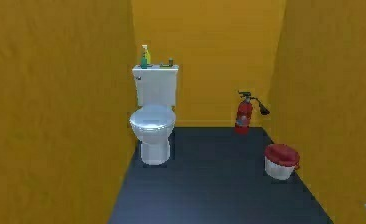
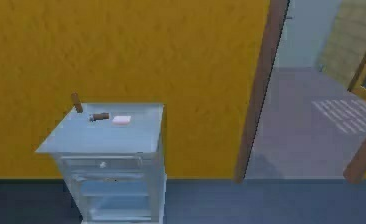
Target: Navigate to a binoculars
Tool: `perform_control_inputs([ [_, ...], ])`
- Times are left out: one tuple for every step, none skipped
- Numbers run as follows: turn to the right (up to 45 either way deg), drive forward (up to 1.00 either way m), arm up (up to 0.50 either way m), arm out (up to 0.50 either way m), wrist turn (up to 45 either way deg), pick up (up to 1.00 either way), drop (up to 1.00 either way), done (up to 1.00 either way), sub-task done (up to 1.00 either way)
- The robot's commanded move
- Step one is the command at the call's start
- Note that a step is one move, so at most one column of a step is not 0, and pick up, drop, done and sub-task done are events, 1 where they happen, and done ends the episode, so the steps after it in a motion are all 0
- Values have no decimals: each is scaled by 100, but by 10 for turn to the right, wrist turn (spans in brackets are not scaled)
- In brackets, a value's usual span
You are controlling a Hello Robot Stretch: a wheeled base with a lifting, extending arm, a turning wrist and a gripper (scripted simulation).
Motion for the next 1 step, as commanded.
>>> perform_control_inputs([
  [450, 0, 0, 0, 0, 0, 0, 0, 0],
])
